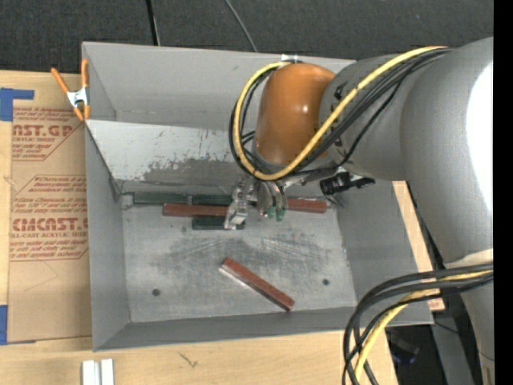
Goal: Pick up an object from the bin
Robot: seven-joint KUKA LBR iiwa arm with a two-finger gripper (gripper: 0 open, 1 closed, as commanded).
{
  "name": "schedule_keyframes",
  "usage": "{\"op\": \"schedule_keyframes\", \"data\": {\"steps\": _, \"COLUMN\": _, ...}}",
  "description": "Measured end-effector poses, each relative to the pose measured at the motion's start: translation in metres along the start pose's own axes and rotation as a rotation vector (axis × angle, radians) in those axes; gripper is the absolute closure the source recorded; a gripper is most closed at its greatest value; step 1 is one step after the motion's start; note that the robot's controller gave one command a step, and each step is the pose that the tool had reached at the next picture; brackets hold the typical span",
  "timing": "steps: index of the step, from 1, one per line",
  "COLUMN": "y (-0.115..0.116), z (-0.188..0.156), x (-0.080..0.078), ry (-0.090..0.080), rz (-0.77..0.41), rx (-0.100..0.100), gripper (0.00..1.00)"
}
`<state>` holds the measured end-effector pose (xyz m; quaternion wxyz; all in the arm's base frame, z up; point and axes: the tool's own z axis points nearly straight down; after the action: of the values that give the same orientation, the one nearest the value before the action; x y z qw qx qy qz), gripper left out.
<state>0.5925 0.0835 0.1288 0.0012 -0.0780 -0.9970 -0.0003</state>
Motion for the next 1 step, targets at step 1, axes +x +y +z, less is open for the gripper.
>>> {"op": "schedule_keyframes", "data": {"steps": 1, "y": 0.0225, "z": -0.0017, "x": 0.0027, "ry": -0.002, "rz": 0.023, "rx": -0.001, "gripper": 0.00}}
